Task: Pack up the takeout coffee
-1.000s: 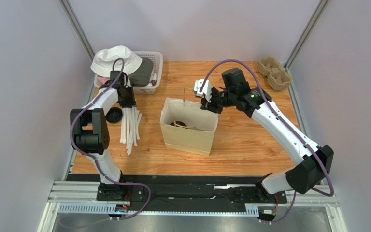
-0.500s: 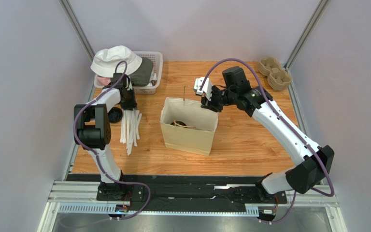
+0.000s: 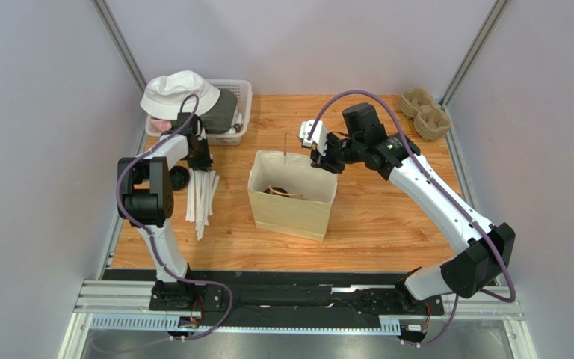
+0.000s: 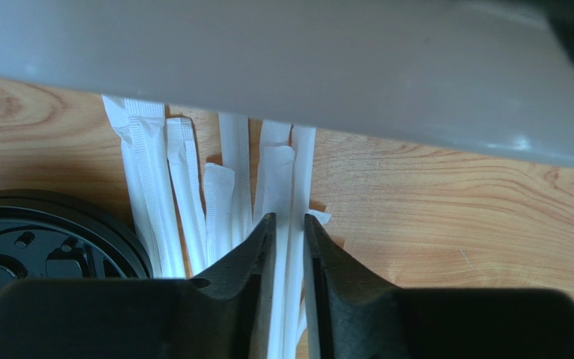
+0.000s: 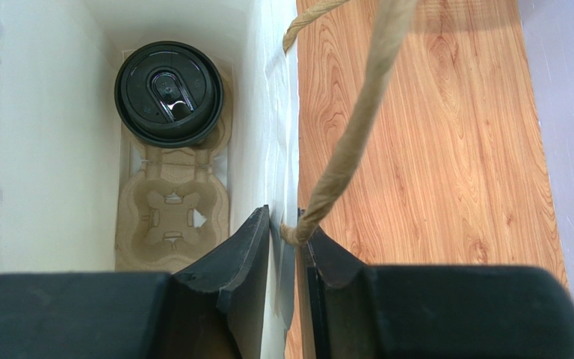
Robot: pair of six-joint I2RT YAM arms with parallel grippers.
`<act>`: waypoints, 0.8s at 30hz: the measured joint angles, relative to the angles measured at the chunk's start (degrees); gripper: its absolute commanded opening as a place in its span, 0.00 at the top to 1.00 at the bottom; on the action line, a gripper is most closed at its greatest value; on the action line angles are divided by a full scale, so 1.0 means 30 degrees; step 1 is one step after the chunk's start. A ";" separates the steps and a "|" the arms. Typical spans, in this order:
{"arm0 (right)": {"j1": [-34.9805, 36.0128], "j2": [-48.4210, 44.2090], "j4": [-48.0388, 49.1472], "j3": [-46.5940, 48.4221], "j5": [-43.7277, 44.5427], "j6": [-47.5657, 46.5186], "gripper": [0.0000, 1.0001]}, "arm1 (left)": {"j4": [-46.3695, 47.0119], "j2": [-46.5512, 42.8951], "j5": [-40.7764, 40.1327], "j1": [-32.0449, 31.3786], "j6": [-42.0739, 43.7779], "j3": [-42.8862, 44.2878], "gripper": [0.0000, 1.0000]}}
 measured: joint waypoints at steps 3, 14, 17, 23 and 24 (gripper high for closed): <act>-0.0007 0.0000 0.0000 0.0000 0.0007 0.0000 0.77 | -0.0080 0.0080 -0.0051 0.0000 0.0000 0.0058 0.76; -0.0007 0.0015 0.0000 0.0007 0.0124 0.0000 0.77 | -0.0357 0.0109 -0.0627 -0.0007 0.0000 0.0095 0.69; -0.0007 0.0087 0.0000 0.0007 0.0131 0.0007 0.78 | -0.0444 0.0109 -0.0707 -0.0007 0.0000 0.0095 0.74; -0.0007 0.0131 -0.0007 0.0007 0.0131 0.0000 0.78 | -0.0510 0.0109 -0.0685 -0.0007 0.0022 0.0095 0.92; -0.0007 0.0131 -0.0007 0.0007 0.0131 0.0007 0.78 | -0.0510 0.0109 -0.0692 -0.0007 0.0015 0.0095 0.94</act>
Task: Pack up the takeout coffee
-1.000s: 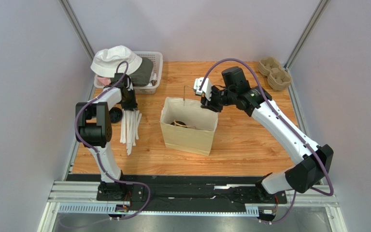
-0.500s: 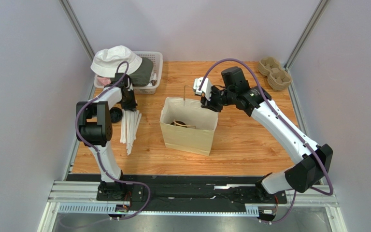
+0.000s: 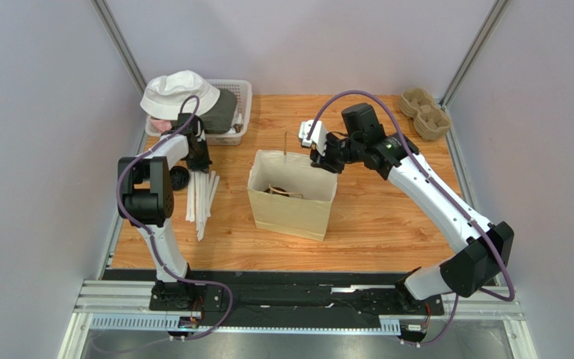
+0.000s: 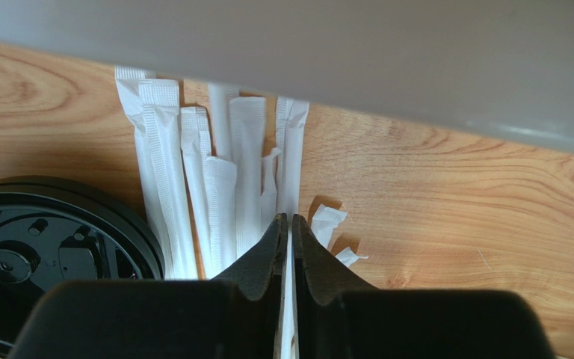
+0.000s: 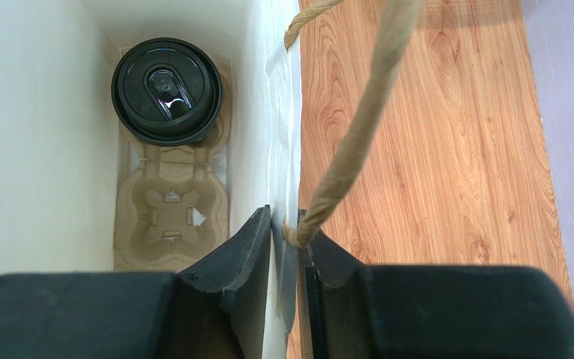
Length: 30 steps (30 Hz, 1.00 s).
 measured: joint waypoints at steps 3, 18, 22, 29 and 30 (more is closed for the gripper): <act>0.0000 0.0000 0.0000 0.0000 0.0000 -0.0007 0.78 | -0.0007 0.0000 0.0007 0.0000 0.0015 0.0000 1.00; 0.0000 0.0007 0.0000 0.0007 -0.0015 0.0044 0.77 | -0.0903 -0.1290 0.0874 0.0000 -0.0350 0.0000 1.00; 0.0000 0.0007 -0.0087 0.0146 -0.0015 0.0073 0.67 | -0.1064 -0.2178 0.1020 0.0000 -0.0503 0.0000 1.00; 0.0000 0.0007 -0.0335 0.0590 -0.0015 0.0408 0.44 | -0.1472 -0.3541 0.1253 0.0000 -0.0495 -0.0015 1.00; 0.0000 0.0007 -0.0350 0.0619 -0.0022 0.0415 0.43 | -0.1530 -0.3745 0.1297 0.0000 -0.0488 -0.0022 1.00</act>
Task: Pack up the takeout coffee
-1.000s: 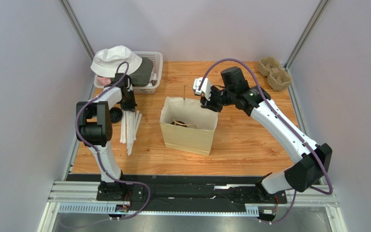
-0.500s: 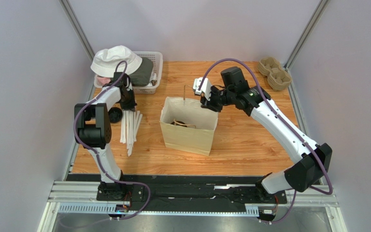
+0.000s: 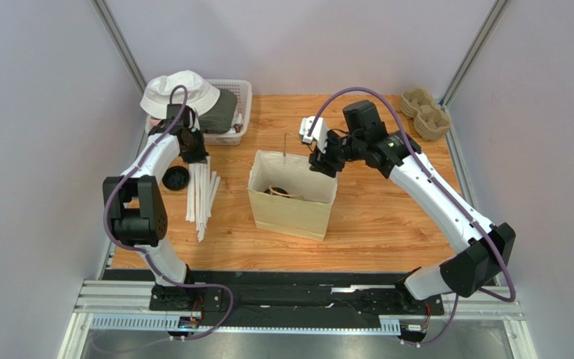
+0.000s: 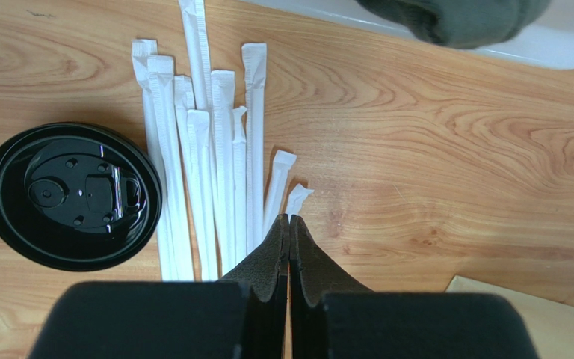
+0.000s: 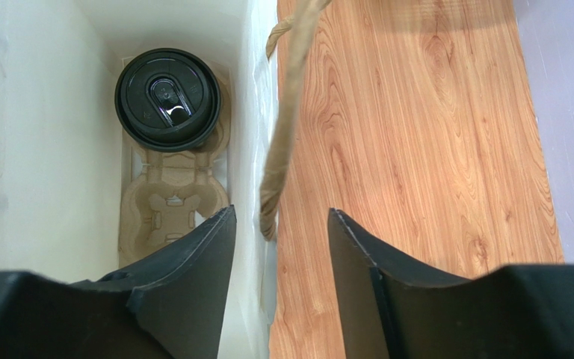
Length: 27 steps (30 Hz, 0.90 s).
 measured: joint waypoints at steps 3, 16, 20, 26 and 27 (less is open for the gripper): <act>0.0000 0.0000 -0.0015 0.0022 0.0000 0.0029 0.38 | -0.0058 -0.0313 0.0233 0.0000 0.0175 -0.0022 0.83; 0.0000 0.0000 -0.0146 0.0124 0.0029 0.0444 0.23 | 0.0109 0.1275 0.0044 -0.1093 0.0503 -0.0102 0.67; 0.0000 -0.0007 -0.0146 0.0124 0.0066 0.0495 0.23 | 0.0080 0.2186 -0.0437 -0.1078 0.0488 -0.0095 0.69; 0.0000 -0.0087 -0.0153 0.0124 0.0204 0.0503 0.22 | -0.0073 0.2747 -0.1209 -0.1078 0.0488 0.0270 0.71; 0.0000 -0.0087 -0.0153 0.0124 0.0226 0.0503 0.22 | -0.0087 0.2790 -0.1319 -0.1078 0.0488 0.0357 0.71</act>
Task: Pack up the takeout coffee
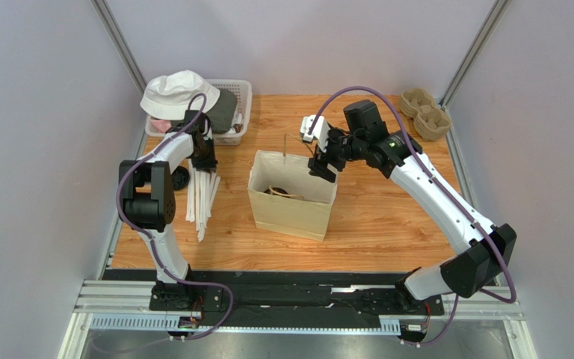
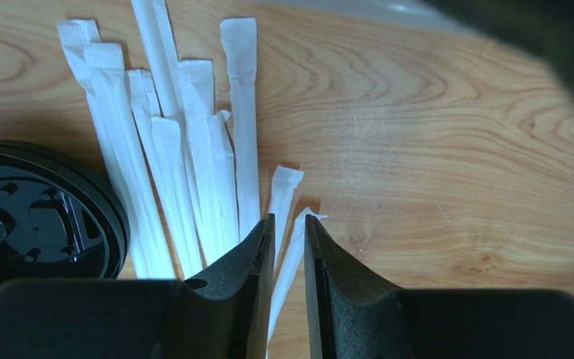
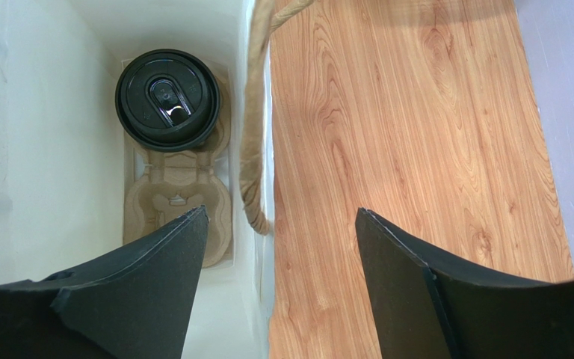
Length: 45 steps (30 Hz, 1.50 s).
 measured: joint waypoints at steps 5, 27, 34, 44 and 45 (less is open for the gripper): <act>0.0000 0.0000 0.0000 0.0000 0.0131 0.0000 0.21 | -0.0007 0.0284 -0.0517 0.0000 0.0007 0.0291 0.72; 0.0000 0.0000 -0.0022 0.0022 0.0437 -0.0022 0.21 | -0.0124 0.1880 -0.1792 0.0240 0.0182 0.0721 0.84; 0.0000 0.0007 -0.0226 0.0401 0.0437 -0.0029 0.18 | -0.0248 0.1821 -0.1508 0.0284 0.0168 0.0787 1.00; 0.0000 -0.0036 -0.0576 0.1829 0.0532 0.0168 0.07 | -0.1727 -0.2055 0.0138 0.0284 0.0138 0.0794 1.00; 0.0000 -0.0095 -0.0590 0.1989 0.0605 0.0299 0.06 | -0.1872 -0.2739 0.0364 0.0270 0.0138 0.0794 1.00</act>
